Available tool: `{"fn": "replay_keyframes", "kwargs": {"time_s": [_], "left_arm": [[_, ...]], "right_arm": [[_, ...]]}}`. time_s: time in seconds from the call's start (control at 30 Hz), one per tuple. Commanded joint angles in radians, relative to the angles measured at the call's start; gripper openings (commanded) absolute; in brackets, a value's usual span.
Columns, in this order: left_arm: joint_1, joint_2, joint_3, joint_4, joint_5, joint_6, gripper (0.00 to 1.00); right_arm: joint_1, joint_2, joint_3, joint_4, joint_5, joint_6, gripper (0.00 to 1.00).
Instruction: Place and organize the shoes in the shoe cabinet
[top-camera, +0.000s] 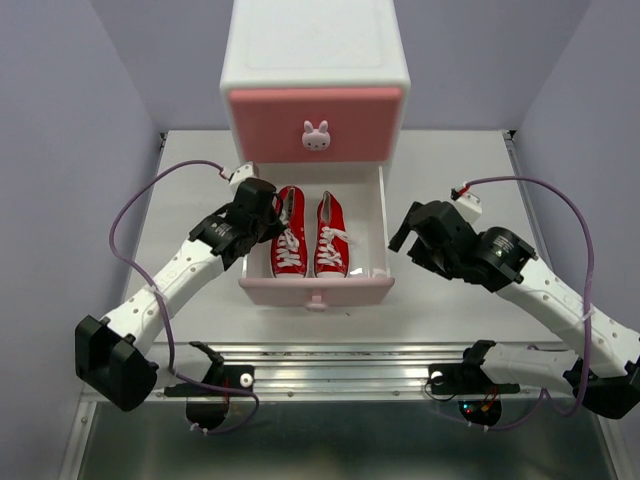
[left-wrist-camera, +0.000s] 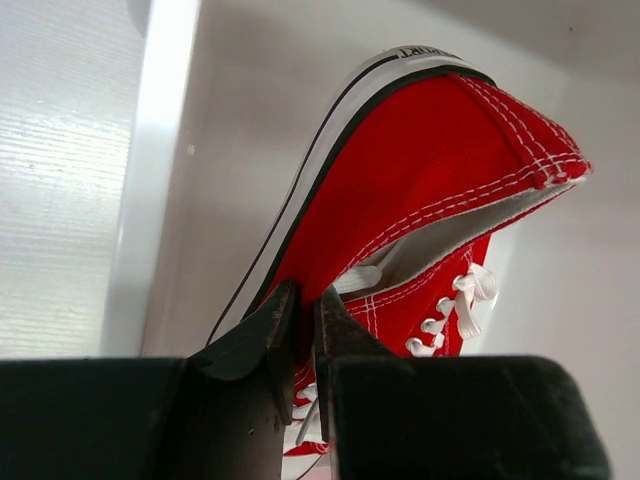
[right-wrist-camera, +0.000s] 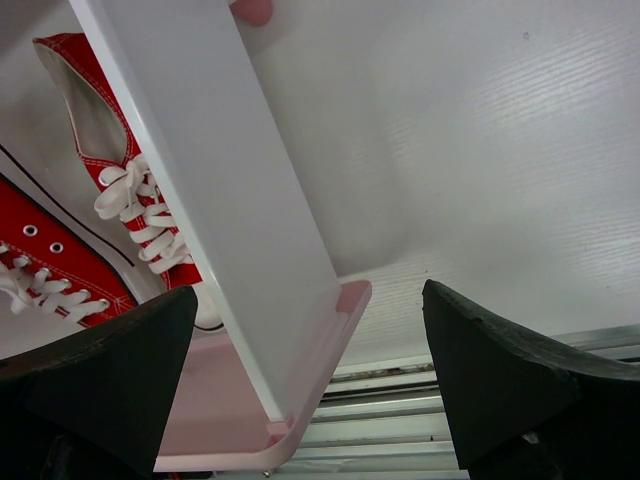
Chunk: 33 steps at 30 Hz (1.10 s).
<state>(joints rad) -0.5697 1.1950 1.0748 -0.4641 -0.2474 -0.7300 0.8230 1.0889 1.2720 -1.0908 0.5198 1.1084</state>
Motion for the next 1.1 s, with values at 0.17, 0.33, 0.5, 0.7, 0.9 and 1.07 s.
{"fn": "replay_keyframes", "kwargs": {"time_s": [0.17,0.33,0.5,0.7,0.9,1.07], "left_arm": [[-0.007,0.049,-0.018,0.156,-0.003,-0.040,0.00],[-0.012,0.090,-0.010,0.176,-0.038,-0.057,0.00],[-0.016,0.149,0.017,0.185,-0.038,-0.037,0.00],[-0.016,0.201,0.046,0.150,-0.070,-0.077,0.00],[-0.016,0.221,0.086,0.081,-0.121,-0.146,0.00],[-0.016,0.238,0.125,0.064,-0.101,-0.132,0.31]], "right_arm": [[-0.007,-0.021,-0.008,0.008,0.036,0.015,1.00],[-0.007,-0.026,-0.017,0.011,0.036,0.030,1.00],[-0.007,-0.032,-0.020,0.008,0.040,0.027,1.00],[-0.007,-0.034,-0.020,0.008,0.045,0.025,1.00],[-0.007,-0.046,-0.020,0.005,0.057,0.028,1.00],[-0.007,-0.050,-0.017,0.003,0.063,0.030,1.00]]}}
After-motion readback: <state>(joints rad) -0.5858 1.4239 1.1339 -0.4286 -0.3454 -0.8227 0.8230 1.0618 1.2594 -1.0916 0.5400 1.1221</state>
